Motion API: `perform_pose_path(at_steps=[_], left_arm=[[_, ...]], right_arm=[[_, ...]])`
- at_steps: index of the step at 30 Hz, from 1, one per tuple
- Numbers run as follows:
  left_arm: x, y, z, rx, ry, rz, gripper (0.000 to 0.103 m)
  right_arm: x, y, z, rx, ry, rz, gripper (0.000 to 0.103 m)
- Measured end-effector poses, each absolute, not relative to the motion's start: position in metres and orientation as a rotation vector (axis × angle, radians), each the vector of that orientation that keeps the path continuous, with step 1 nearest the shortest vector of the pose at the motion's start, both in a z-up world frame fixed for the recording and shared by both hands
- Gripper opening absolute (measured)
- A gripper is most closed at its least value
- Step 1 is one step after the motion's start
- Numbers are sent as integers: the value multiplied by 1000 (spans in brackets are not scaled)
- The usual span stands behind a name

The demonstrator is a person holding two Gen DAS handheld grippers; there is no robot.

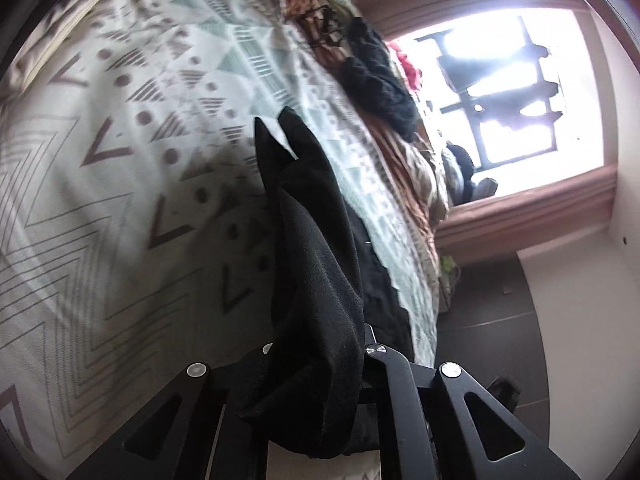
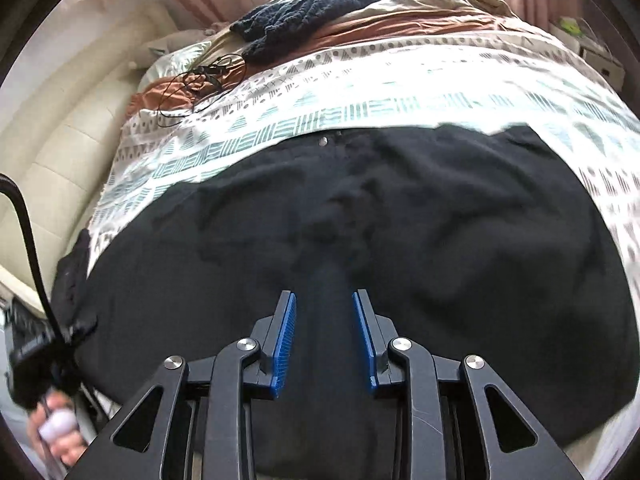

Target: Fold large clothes

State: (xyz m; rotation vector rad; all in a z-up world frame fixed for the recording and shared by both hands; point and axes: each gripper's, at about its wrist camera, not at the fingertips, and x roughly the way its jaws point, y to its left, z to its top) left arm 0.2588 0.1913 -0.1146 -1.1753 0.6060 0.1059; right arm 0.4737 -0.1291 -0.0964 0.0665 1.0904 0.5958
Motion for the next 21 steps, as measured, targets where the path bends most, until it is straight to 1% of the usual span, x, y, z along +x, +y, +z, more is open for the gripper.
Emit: perform_pose_path(at_steps=[9, 12, 16, 21], left_arm=[[276, 175, -77, -1103, 584, 51, 10], [288, 165, -71, -1090, 603, 26, 10], [297, 141, -57, -1028, 606, -5, 10], [313, 114, -35, -975, 613, -72, 10]], right_arm=[[422, -146, -125, 123, 1126, 594, 29], [414, -143, -149, 141, 1172, 583, 29], [408, -142, -171, 130, 1164, 563, 32], [400, -145, -177, 148, 1133, 553, 32]])
